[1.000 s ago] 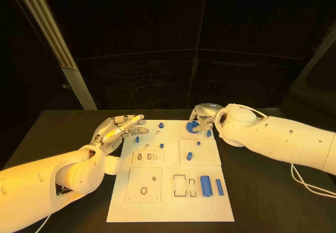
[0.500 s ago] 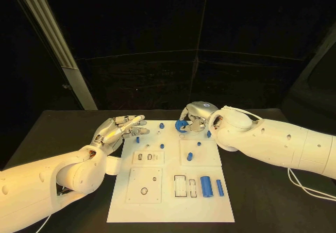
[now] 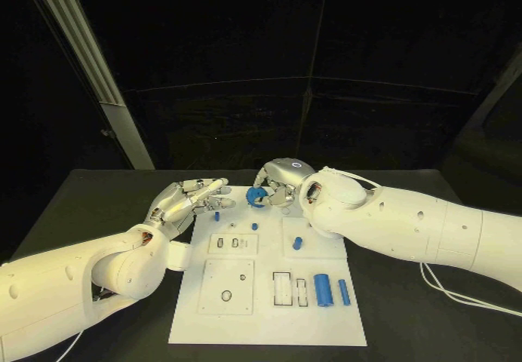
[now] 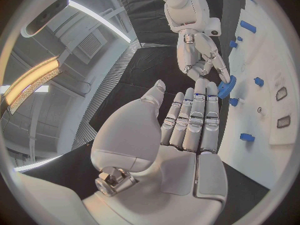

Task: Assemble the parts on the task board

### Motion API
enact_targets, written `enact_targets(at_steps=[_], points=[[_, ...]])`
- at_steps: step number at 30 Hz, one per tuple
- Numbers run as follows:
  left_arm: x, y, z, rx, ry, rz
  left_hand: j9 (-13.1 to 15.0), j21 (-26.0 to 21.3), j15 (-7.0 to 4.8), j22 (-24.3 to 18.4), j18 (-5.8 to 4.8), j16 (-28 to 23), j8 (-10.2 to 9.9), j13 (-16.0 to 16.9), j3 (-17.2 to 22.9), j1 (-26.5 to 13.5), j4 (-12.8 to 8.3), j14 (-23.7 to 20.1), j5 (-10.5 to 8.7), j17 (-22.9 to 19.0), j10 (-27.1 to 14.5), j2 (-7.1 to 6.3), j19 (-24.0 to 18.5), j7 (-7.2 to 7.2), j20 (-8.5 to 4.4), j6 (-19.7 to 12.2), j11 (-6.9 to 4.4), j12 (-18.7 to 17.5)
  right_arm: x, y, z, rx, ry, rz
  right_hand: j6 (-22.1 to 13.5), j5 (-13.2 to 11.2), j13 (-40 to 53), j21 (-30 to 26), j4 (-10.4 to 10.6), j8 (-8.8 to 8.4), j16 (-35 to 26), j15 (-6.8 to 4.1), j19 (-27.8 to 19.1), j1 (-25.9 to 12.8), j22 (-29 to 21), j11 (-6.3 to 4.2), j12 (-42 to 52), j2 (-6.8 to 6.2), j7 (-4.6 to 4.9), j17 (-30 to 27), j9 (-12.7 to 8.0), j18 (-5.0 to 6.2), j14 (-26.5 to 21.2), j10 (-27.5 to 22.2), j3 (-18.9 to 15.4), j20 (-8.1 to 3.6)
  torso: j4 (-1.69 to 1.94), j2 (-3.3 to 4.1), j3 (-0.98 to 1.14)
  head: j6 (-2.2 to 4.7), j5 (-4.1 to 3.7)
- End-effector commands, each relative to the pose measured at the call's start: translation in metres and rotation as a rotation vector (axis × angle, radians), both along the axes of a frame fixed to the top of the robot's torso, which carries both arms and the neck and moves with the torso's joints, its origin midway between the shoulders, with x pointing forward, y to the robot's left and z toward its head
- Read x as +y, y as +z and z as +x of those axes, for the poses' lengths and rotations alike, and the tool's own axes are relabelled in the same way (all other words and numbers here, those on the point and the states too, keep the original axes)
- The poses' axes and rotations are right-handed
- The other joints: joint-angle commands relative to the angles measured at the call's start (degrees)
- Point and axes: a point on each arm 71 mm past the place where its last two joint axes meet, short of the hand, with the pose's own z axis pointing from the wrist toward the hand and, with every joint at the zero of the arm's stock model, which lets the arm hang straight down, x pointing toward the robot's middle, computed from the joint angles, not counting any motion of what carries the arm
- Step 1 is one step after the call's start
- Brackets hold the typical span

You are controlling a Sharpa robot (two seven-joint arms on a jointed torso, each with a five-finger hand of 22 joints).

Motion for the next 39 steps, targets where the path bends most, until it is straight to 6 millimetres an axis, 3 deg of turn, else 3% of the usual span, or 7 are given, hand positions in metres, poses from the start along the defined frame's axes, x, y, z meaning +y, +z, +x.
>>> enact_targets(at_steps=[1, 15, 25, 28, 32, 36, 39], points=[[-0.002, 0.001, 0.0, -0.003, -0.017, -0.009, -0.06, -0.19, 0.27, -0.06, 0.39, -0.21, -0.27, -0.07, 0.0, 0.06, -0.34, -0.3, 0.22, 0.09, -0.38, 0.53, 0.09, 0.72, 0.19, -0.35, 0.08, -0.19, 0.005, -0.002, 0.002, -0.003, -0.004, -0.008, 0.33, 0.41, 0.89, 0.34, 0.23, -0.2, 0.17, -0.54, 3.93, -0.62, 12.16, -0.1, 0.15, 0.11, -0.72, 2.86, 0.07, -1.04, 3.57, 0.21, 0.15, -0.4, -0.03, 0.0, -0.03, -0.15, 0.12], [-0.004, 0.001, 0.0, -0.003, -0.022, -0.011, -0.06, -0.19, 0.27, -0.06, 0.39, -0.21, -0.27, -0.07, 0.0, 0.06, -0.34, -0.3, 0.22, 0.09, -0.38, 0.53, 0.09, 0.72, 0.19, -0.35, 0.08, -0.19, 0.024, -0.023, 0.011, 0.048, -0.018, -0.063, -0.09, 0.73, 0.61, 0.38, 0.19, -0.49, 0.16, -0.49, 4.01, -0.8, 12.27, 0.01, -0.22, -0.06, -0.58, 2.87, -0.03, -1.07, 3.56, -0.07, 0.4, -0.39, -0.11, 0.0, 0.09, -0.52, 0.35], [-0.004, 0.001, 0.0, -0.002, -0.022, -0.011, -0.06, -0.19, 0.27, -0.06, 0.39, -0.21, -0.27, -0.07, 0.0, 0.06, -0.34, -0.3, 0.22, 0.09, -0.38, 0.53, 0.09, 0.72, 0.19, -0.35, 0.08, -0.19, 0.032, -0.024, 0.009, 0.033, -0.002, -0.064, -0.95, 0.68, 0.49, 0.36, 0.18, -1.09, 0.13, -0.27, 3.98, -1.48, 12.23, 0.29, -0.48, -0.86, -0.25, 2.85, -0.16, -1.06, 3.54, -0.3, 0.37, -0.25, -0.21, -0.01, 0.1, -0.65, 0.48], [-0.004, 0.001, 0.0, -0.001, -0.023, -0.011, -0.06, -0.25, 0.28, -0.13, 0.39, -0.29, -0.33, -0.06, 0.04, 0.02, -0.39, -0.33, 0.22, 0.1, -0.4, 0.6, 0.08, 0.71, 0.21, -0.36, 0.09, -0.23, 0.032, -0.025, 0.009, 0.037, -0.003, -0.07, -2.1, 0.31, -0.12, 0.33, 0.51, -1.88, 0.12, -0.01, 3.91, -2.58, 12.15, 0.59, -1.2, -1.6, 0.04, 2.89, -0.27, -1.04, 3.53, -0.78, -0.36, -0.04, -0.25, -0.03, 0.09, -0.68, 0.49], [-0.004, 0.001, 0.0, -0.001, -0.023, -0.011, -0.06, -0.25, 0.28, -0.13, 0.39, -0.29, -0.33, -0.06, 0.04, 0.02, -0.39, -0.33, 0.22, 0.1, -0.4, 0.6, 0.08, 0.71, 0.21, -0.36, 0.09, -0.23, 0.029, -0.026, 0.01, 0.044, -0.015, -0.077, -6.06, -2.18, -1.12, 0.27, 1.12, -4.42, 0.16, 0.68, 3.82, -3.81, 12.04, 1.45, -2.37, -2.22, 1.0, 3.06, -0.42, -1.02, 3.54, -1.66, -1.8, 0.51, -0.26, -0.02, 0.09, -0.66, 0.49], [-0.004, 0.001, 0.0, 0.0, -0.024, -0.01, -0.06, -0.25, 0.28, -0.13, 0.39, -0.29, -0.33, -0.06, 0.04, 0.02, -0.39, -0.33, 0.22, 0.1, -0.4, 0.6, 0.08, 0.71, 0.21, -0.36, 0.09, -0.23, 0.027, -0.027, 0.012, 0.055, -0.029, -0.082, -7.88, -2.99, -2.15, 0.22, 3.79, -5.81, 0.25, 1.45, 3.72, -6.45, 11.94, 2.28, -3.54, -2.73, 1.79, 3.3, -0.23, -0.99, 3.55, -2.65, -5.12, 1.34, -0.25, -0.01, 0.1, -0.64, 0.4], [-0.003, 0.001, 0.0, 0.001, -0.024, -0.01, -0.06, -0.25, 0.28, -0.13, 0.39, -0.29, -0.33, -0.06, 0.04, 0.02, -0.39, -0.33, 0.22, 0.1, -0.4, 0.6, 0.08, 0.71, 0.21, -0.36, 0.09, -0.23, 0.026, -0.027, 0.012, 0.057, -0.033, -0.078, -8.6, -1.99, -2.3, 0.22, 6.89, -6.36, 0.36, 1.84, 3.71, -8.21, 11.94, 2.68, -3.69, -2.44, 2.2, 3.59, -0.18, -0.98, 3.59, -2.92, -7.71, 1.77, -0.25, -0.02, 0.13, -0.58, 0.37]])
